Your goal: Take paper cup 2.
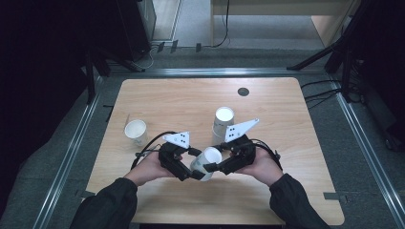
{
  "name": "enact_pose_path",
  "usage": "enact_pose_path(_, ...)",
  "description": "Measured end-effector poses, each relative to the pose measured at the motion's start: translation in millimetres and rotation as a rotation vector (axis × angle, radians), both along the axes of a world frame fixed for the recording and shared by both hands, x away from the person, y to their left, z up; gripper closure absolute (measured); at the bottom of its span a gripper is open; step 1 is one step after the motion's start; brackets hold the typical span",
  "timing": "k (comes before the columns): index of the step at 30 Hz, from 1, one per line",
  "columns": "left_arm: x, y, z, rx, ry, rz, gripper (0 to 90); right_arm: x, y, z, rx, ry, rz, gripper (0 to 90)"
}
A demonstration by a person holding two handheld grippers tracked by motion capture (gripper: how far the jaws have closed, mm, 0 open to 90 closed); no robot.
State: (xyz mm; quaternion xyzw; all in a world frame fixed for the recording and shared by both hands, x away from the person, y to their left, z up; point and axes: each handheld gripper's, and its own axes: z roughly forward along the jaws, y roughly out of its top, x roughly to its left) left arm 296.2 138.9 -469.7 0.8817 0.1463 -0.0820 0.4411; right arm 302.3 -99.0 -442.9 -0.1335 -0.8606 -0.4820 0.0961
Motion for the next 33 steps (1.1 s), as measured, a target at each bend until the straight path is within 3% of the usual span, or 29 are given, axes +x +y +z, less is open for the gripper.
enact_pose_path(15, -2.4, -1.4, -0.3, 0.007, -0.017, -0.023, 23.0, 0.2, 1.2, 1.4, 0.005, 0.008, -0.006, 34.3)
enact_pose_path(22, -4.2, -1.4, 0.2, 0.005, -0.035, -0.032, 24.8, -1.0, 1.8, 1.3, 0.003, -0.009, 0.003, 33.6)
enact_pose_path(24, -4.7, -1.2, 0.5, 0.005, -0.036, -0.033, 28.6, -1.1, 2.0, 1.1, 0.000, -0.015, -0.005, 32.1)
enact_pose_path(33, -3.6, 1.1, 1.0, 0.005, -0.033, -0.030, 28.9, -1.0, 1.0, 1.7, -0.001, -0.022, -0.005, 29.3)
